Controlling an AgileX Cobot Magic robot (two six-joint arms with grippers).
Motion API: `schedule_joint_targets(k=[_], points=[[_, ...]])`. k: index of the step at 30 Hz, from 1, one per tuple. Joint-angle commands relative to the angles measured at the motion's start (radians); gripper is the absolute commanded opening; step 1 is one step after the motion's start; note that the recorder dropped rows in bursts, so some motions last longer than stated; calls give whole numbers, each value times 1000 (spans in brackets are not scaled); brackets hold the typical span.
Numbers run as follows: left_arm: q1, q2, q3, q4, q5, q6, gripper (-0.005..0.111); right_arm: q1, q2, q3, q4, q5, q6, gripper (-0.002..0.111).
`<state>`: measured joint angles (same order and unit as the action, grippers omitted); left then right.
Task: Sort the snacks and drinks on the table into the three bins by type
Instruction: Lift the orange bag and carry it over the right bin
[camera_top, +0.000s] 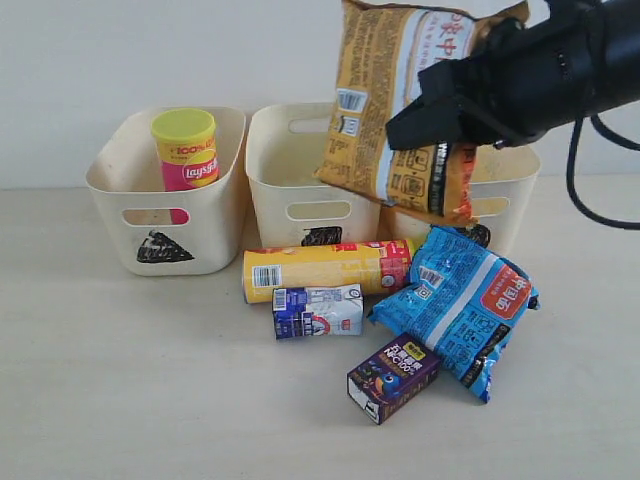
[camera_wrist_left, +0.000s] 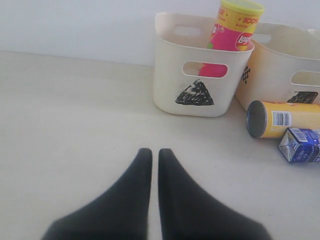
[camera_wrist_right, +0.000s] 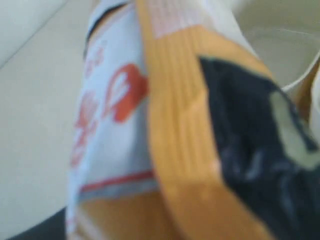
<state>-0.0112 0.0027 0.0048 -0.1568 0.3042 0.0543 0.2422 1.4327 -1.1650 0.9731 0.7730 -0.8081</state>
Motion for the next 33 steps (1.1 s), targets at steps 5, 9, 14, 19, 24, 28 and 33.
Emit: schedule_joint_targets(k=[5,9,14,19,24,28,33], points=[[1,-3,-5,-4,-15,-8,4,-94,-17,-3,23,-176,75,0],[1,-3,-5,-4,-15,-8,4,-94,-17,-3,29,-276,75,0],[1,-3,-5,-4,-15,-8,4,-94,-13,-3,29,-450,75,0],[1,-3,-5,-4,-15,-8,4,-94,16,-27,29,-523,59,0],[1,-3,-5,-4,-15,-8,4,-94,107,-100,29,-515,50,0],[1,-3,-5,-4,-15,-8,4,-94,188,-178,26,-515,50,0],[1,-3,-5,-4,-15,-8,4,-94,272,-272,13,-515,48,0]])
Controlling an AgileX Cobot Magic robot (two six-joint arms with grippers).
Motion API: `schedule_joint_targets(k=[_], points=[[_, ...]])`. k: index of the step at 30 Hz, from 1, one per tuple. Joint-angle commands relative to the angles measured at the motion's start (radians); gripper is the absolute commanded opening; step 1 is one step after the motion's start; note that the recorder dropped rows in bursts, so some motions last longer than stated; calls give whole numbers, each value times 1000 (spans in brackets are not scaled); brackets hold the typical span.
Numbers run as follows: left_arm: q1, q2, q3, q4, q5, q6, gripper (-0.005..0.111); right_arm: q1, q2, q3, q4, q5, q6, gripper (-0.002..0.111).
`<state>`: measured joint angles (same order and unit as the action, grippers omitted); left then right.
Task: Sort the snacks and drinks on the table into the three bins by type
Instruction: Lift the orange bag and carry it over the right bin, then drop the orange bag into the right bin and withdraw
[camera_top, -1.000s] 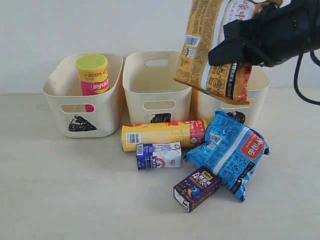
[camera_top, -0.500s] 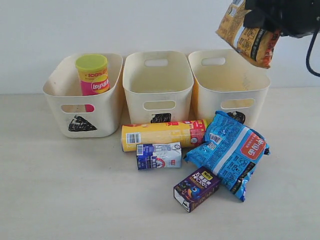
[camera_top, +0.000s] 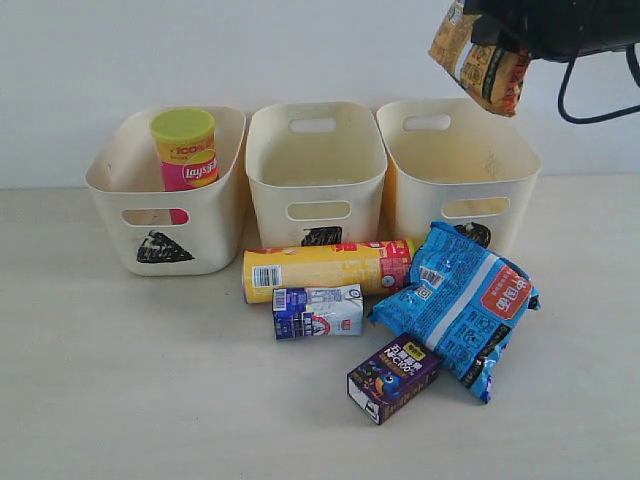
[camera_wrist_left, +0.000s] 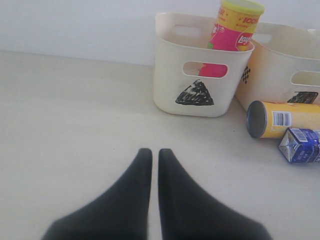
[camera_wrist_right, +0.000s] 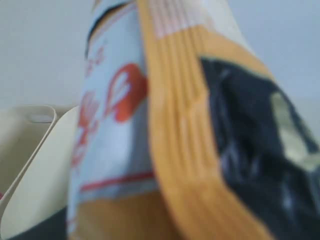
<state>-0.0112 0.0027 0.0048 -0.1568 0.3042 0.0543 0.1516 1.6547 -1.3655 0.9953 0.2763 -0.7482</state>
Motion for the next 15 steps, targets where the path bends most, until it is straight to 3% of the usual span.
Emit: schedule_joint_targets(k=[1,15], points=[[1,-3,-5,-4,-15,-8,4,-4,69,-89,-16,-21,-12,0],[1,-3,-5,-4,-15,-8,4,-4,302,-253,-42,-82,-12,0]])
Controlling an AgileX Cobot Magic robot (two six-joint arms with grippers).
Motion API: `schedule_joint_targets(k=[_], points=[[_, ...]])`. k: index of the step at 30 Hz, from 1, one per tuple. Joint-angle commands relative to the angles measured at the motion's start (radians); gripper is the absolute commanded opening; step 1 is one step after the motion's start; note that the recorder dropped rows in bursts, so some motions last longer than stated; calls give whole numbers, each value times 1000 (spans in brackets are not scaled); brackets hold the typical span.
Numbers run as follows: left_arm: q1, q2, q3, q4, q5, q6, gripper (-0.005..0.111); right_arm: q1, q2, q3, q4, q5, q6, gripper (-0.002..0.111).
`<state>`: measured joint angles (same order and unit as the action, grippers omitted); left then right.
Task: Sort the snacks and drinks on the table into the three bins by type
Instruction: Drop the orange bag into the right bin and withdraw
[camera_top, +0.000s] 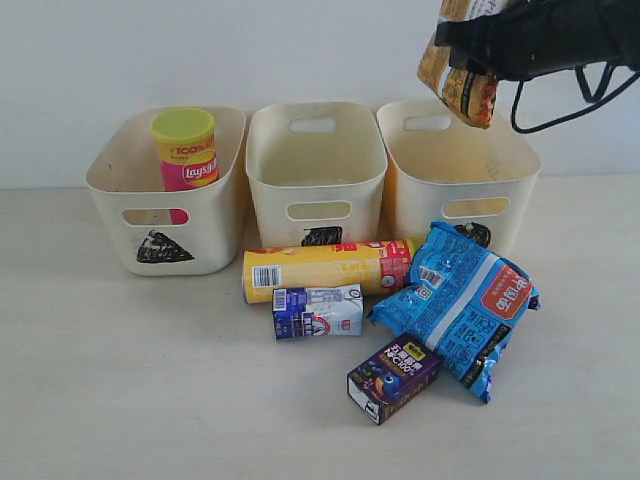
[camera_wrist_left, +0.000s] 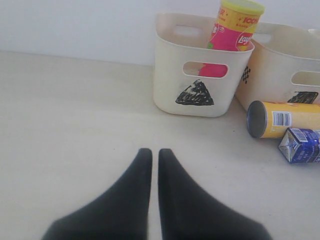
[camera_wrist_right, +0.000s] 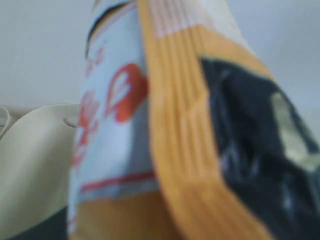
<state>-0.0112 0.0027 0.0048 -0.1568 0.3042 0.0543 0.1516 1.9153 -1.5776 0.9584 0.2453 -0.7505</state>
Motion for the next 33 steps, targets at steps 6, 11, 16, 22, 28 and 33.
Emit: schedule_joint_targets(k=[6,11,16,22,28,33], points=[[1,-3,-5,-4,-15,-8,4,-4,133,-103,-5,-46,-10,1],[1,-3,-5,-4,-15,-8,4,-4,183,-139,-5,-39,-10,25],[1,-3,-5,-4,-15,-8,4,-4,196,-146,-5,-32,-10,68],[1,-3,-5,-4,-15,-8,4,-4,178,-146,-5,-23,9,78],[1,-3,-5,-4,-15,-8,4,-4,126,-146,-47,43,9,71],[1,-3,-5,-4,-15,-8,4,-4,52,-146,-199,166,12,44]])
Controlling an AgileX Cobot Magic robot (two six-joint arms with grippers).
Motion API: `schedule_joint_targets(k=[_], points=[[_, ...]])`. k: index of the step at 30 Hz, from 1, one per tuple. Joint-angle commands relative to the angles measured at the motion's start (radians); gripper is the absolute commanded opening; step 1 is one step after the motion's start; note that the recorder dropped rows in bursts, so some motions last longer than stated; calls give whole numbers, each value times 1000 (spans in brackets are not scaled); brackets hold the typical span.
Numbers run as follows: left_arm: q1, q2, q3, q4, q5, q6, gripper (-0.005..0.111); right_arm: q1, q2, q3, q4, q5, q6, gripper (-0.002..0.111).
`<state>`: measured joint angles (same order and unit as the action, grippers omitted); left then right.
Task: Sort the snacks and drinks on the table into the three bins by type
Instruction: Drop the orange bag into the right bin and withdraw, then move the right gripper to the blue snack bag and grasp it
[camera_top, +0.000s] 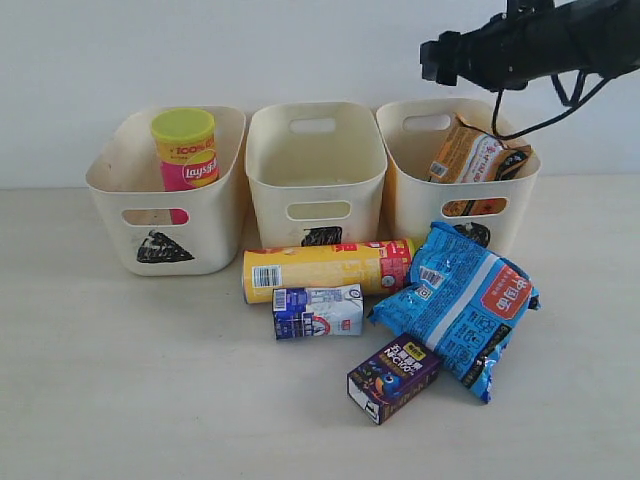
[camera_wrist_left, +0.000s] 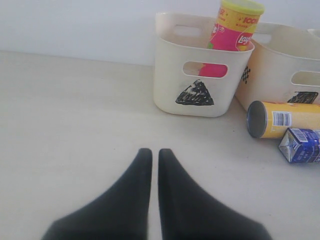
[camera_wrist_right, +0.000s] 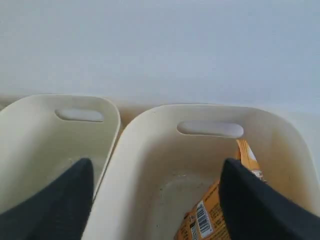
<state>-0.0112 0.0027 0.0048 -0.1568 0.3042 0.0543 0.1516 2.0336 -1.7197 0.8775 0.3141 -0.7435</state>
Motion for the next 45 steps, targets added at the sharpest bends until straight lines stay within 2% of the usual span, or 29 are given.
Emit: schedule_joint_targets(k=[1,5,10,13,19,26,32,39,45], points=[[1,-3,-5,-4,-15,-8,4,-5,-80,-4,-147,129,16,36],[1,-3,-5,-4,-15,-8,4,-45,-142,-4,-192,326,113,0],[1,-3,-5,-4,-15,-8,4,-128,-187,0,-182,587,172,0],[1,-3,-5,-4,-15,-8,4,-161,-222,46,-164,639,172,0],[1,-3,-5,-4,-15,-8,4,-190,-387,338,-44,507,106,0],[1,-3,-5,-4,-15,-8,4,-190,-552,717,274,346,-119,0],[1,-3,-5,-4,-15,-8,4,-190,-594,951,493,267,-283,0],[1,-3,-5,-4,-15,-8,4,-190,-594,1149,867,301,-591,0],[1,-3,-5,-4,-15,-8,4,-192,-594,1184,867,330,-620,0]])
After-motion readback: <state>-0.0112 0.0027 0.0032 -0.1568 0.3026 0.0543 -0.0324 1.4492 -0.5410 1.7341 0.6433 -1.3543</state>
